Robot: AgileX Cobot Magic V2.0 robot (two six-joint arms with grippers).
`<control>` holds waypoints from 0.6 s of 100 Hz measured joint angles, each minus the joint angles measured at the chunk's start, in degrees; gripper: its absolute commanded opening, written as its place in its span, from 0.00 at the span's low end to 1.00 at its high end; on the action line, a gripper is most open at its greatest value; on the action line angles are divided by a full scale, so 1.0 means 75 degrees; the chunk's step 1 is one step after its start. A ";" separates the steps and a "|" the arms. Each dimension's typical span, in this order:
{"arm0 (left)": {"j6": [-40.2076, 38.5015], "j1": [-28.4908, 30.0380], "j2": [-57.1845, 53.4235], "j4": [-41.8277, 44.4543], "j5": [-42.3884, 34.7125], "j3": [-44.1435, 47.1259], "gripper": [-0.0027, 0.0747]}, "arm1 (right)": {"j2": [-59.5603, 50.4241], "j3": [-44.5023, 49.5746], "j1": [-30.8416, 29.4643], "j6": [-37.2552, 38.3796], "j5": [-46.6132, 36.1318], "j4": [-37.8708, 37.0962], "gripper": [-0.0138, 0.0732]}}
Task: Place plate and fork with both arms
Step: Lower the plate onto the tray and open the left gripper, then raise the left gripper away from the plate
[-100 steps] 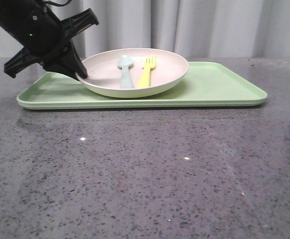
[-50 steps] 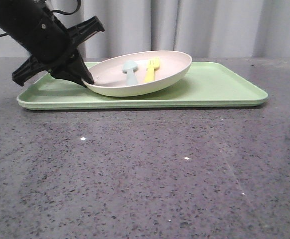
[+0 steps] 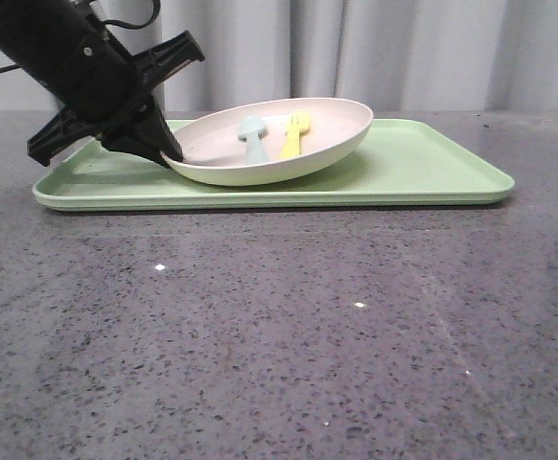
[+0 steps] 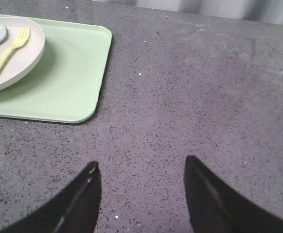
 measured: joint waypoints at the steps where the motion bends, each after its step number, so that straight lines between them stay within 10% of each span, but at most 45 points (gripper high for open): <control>1: 0.0000 0.0000 0.0000 0.0000 0.0000 0.0000 0.01 | 0.0000 0.0000 0.0000 0.0000 0.0000 0.0000 0.62; 60: 0.0000 -0.0028 0.0015 -0.0059 0.0013 -0.0036 0.46 | 0.0000 0.0000 0.0000 0.0000 0.0000 0.0000 0.62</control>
